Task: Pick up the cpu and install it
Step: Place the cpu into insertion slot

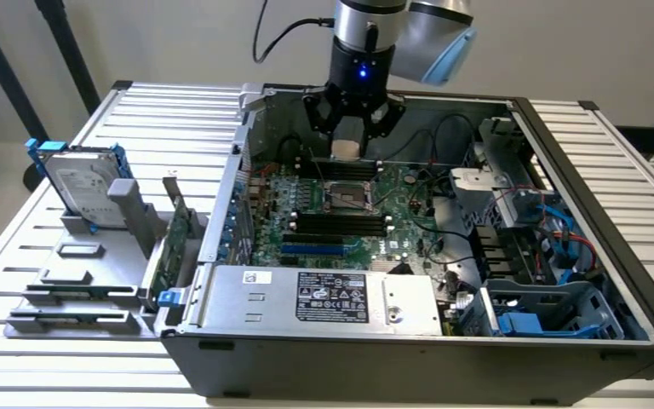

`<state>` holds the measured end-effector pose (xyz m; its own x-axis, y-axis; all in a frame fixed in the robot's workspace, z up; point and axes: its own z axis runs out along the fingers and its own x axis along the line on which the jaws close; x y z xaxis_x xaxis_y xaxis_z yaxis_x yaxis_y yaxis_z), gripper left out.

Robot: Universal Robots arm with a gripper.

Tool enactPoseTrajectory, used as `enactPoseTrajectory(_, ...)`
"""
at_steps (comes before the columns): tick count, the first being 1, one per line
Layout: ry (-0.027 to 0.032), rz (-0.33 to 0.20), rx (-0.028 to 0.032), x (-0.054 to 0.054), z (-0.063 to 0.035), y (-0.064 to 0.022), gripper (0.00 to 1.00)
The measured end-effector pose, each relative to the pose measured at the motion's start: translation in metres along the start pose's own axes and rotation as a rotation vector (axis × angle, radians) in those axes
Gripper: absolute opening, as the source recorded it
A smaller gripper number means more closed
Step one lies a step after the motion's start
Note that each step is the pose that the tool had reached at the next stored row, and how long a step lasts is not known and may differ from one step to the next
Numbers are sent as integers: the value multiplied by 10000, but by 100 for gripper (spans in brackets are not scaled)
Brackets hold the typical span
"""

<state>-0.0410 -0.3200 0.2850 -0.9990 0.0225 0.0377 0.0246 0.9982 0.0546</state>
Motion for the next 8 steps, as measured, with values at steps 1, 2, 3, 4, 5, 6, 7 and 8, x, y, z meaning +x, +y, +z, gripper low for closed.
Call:
enactPoseTrajectory(1,-15,269,-11,0,7,0,55)
enactPoseTrajectory(2,-25,449,-17,0,12,-1,55)
enactPoseTrajectory(3,-34,628,-24,0,16,-1,55)
enactPoseTrajectory(4,-45,809,-31,0,21,-1,55)
enactPoseTrajectory(5,-54,988,-38,0,25,-1,55)
enactPoseTrajectory(6,-64,1167,-44,0,30,-2,55)
enactPoseTrajectory(7,-75,1357,-51,-1,34,-2,55)
enactPoseTrajectory(8,-85,1543,-58,-1,39,-2,55)
